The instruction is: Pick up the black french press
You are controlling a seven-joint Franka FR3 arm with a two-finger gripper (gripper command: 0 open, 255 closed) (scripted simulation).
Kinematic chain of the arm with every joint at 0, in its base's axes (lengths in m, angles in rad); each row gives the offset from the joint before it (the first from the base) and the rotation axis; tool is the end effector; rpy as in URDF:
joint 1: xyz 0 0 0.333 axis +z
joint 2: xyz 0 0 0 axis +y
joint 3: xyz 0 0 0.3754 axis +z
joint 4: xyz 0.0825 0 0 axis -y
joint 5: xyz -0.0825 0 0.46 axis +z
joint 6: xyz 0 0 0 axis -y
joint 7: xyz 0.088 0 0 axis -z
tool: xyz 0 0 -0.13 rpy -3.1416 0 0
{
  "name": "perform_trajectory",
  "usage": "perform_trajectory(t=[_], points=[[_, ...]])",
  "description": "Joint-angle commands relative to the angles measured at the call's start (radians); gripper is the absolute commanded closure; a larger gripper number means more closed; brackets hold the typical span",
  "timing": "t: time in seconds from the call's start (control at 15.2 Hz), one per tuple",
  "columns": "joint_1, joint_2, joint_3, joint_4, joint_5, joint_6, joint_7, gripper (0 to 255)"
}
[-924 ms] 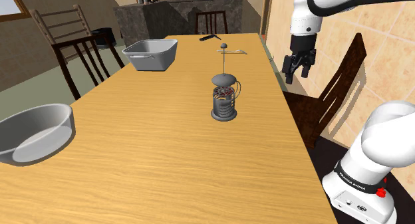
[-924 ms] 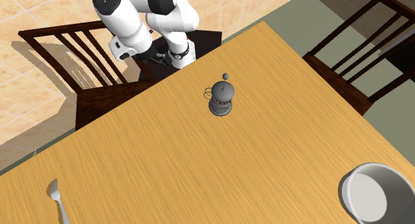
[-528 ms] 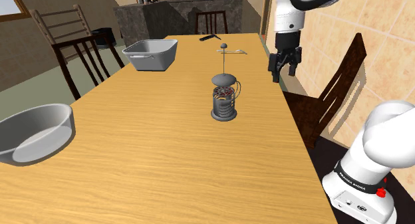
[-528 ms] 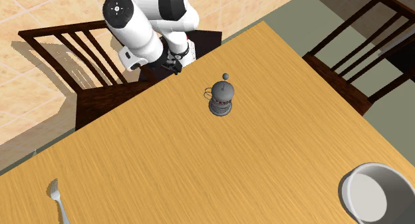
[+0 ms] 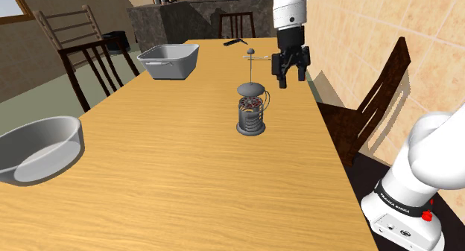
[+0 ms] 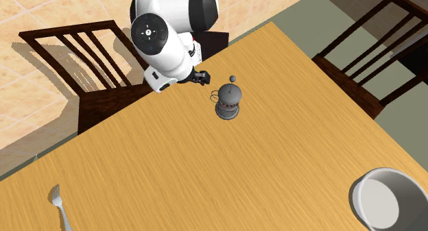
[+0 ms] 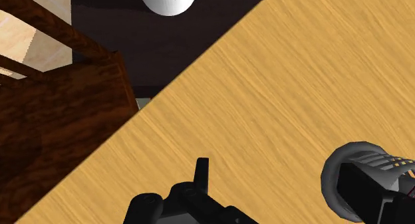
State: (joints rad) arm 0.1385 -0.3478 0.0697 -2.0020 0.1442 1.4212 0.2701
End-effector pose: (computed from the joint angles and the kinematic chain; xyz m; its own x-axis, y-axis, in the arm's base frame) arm 0.4556 0.1218 0.6117 0.9656 -0.0550 -0.2541 -0.0709 -0.9960 -0.0538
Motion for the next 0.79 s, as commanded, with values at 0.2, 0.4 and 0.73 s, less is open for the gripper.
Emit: perform_trajectory(t=[0.2, 0.4, 0.73], points=[[0.040, 0.187, 0.051, 0.225, 0.041, -0.075, 0.060, 0], [0.064, 0.305, 0.079, 0.380, 0.058, -0.130, 0.099, 0], [0.106, 0.499, 0.118, 0.649, 0.075, -0.231, 0.165, 0]])
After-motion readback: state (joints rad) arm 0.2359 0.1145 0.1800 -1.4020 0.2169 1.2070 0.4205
